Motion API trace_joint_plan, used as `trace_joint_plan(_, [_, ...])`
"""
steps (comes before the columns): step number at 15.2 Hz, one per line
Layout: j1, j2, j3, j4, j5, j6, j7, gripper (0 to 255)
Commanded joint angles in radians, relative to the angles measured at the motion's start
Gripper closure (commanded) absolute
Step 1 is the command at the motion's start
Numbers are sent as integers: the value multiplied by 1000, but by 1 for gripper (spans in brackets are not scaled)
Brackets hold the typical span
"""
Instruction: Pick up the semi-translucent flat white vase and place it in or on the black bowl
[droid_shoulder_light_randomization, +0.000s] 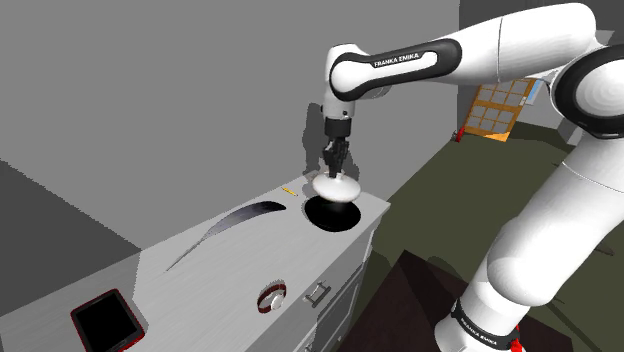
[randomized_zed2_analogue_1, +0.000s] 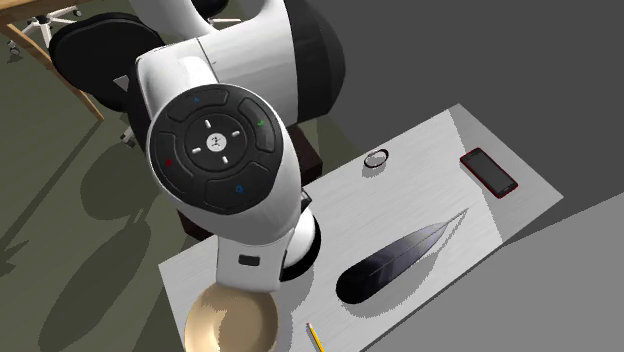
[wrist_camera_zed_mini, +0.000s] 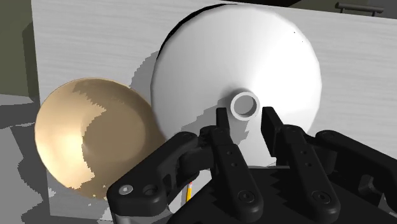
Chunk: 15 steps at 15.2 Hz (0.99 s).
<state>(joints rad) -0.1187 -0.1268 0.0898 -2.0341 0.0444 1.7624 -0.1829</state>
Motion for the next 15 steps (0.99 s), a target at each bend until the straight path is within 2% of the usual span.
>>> trace_joint_plan(1, [1, 4, 1, -25, 0, 30, 0, 255])
trace_joint_plan(10, [1, 34, 3, -112, 0, 147, -2, 255])
trace_joint_plan(15, [1, 34, 3, -112, 0, 147, -2, 255])
